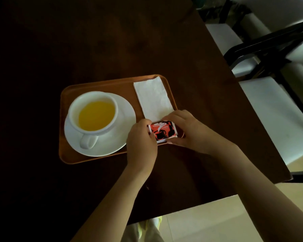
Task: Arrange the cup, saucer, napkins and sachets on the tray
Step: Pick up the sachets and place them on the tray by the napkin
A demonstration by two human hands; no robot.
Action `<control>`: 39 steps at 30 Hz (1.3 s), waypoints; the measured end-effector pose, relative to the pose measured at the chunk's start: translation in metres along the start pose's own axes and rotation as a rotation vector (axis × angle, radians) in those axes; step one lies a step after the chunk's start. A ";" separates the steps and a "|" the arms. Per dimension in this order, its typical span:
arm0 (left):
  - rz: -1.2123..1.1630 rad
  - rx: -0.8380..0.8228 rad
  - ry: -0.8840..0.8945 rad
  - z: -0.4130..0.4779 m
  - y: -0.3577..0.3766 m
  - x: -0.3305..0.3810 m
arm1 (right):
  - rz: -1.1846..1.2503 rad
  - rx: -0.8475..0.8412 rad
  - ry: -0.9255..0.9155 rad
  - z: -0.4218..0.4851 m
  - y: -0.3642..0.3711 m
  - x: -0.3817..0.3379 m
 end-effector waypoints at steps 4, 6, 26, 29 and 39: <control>0.035 -0.003 -0.009 -0.002 0.000 0.004 | 0.021 0.052 -0.004 -0.008 -0.002 0.003; 0.048 -0.013 -0.010 -0.002 0.000 0.005 | 0.008 0.119 -0.004 -0.011 -0.004 0.005; 0.044 -0.017 -0.056 -0.004 -0.007 0.002 | 0.026 0.372 0.115 -0.020 0.013 0.005; 0.094 -0.051 -0.036 -0.002 -0.007 0.004 | 0.022 0.377 0.101 -0.020 0.013 0.005; 0.364 0.092 0.308 0.038 0.002 0.035 | -0.076 0.413 -0.002 0.051 -0.019 0.023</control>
Point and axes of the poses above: each hand's wrist, its own z-axis towards the middle knuckle, its own y-axis out of the palm, x = y × z, the point moved 3 cm from there along z, towards the middle knuckle, and after that the axes turned 13 degrees about x, right-handed, at the moved point
